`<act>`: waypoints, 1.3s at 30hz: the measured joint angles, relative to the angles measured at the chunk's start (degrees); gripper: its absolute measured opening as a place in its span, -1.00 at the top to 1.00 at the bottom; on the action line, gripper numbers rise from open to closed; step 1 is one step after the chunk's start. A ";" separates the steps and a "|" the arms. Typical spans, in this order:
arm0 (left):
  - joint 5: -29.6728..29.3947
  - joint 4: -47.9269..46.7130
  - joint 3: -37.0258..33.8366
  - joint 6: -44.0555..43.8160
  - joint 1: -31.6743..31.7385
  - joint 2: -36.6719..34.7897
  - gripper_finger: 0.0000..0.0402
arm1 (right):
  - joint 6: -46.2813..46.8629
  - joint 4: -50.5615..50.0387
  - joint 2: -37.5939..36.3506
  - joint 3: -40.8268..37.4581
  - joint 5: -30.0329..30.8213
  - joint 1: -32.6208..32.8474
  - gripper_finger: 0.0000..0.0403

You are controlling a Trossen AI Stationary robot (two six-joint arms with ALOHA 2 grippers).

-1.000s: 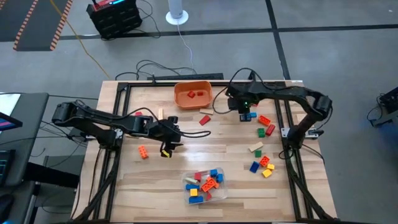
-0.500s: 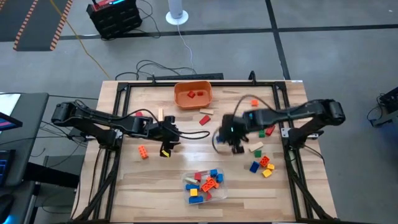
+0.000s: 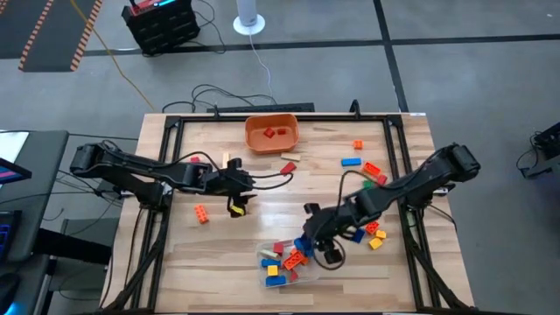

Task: Sort blocks by size
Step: Put the large blue game piece into the transparent bin, then put the large red wooden block into the transparent bin

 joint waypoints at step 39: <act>-0.71 34.72 -9.23 -4.17 5.25 13.59 0.03 | -14.40 1.37 -2.96 -8.11 10.27 -27.96 -0.23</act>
